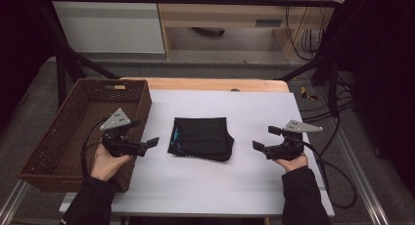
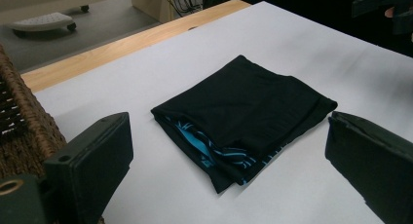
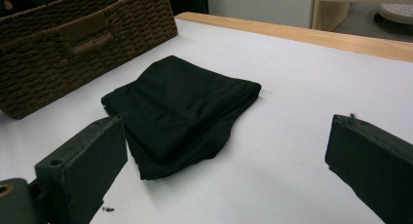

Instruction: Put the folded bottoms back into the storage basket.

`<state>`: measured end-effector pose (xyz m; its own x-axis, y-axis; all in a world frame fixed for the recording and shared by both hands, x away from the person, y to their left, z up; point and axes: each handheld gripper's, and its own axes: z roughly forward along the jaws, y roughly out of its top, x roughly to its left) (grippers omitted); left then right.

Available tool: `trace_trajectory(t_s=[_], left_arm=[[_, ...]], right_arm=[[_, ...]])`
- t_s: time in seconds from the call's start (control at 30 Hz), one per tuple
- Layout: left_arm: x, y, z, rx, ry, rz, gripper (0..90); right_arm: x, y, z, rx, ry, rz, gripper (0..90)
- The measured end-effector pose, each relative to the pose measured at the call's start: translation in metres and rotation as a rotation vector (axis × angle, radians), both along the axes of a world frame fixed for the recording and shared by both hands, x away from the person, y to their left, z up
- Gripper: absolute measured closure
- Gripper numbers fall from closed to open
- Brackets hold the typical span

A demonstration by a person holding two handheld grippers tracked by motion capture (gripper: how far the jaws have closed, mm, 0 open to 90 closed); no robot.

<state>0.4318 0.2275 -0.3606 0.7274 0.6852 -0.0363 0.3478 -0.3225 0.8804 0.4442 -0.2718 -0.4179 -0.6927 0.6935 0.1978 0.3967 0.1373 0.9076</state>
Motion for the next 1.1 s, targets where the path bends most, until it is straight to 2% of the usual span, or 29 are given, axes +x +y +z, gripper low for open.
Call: trace_trajectory(t_s=[0.47,0.7,0.87,1.1], left_arm=[[-0.007,-0.01,0.019,-0.007,-0.026,0.0,3.3],[-0.005,-0.024,0.026,-0.014,-0.032,-0.005,3.3],[-0.004,-0.035,0.027,-0.013,-0.033,-0.007,3.3],[0.005,-0.06,0.018,0.008,-0.009,-0.018,3.3]], right_arm=[[0.0,0.001,-0.001,-0.007,-0.003,0.001,1.9],[0.0,0.001,0.0,-0.004,-0.005,0.002,1.9],[-0.001,0.001,0.0,-0.003,-0.006,0.002,1.9],[-0.001,0.002,0.0,-0.005,-0.005,0.003,1.9]])
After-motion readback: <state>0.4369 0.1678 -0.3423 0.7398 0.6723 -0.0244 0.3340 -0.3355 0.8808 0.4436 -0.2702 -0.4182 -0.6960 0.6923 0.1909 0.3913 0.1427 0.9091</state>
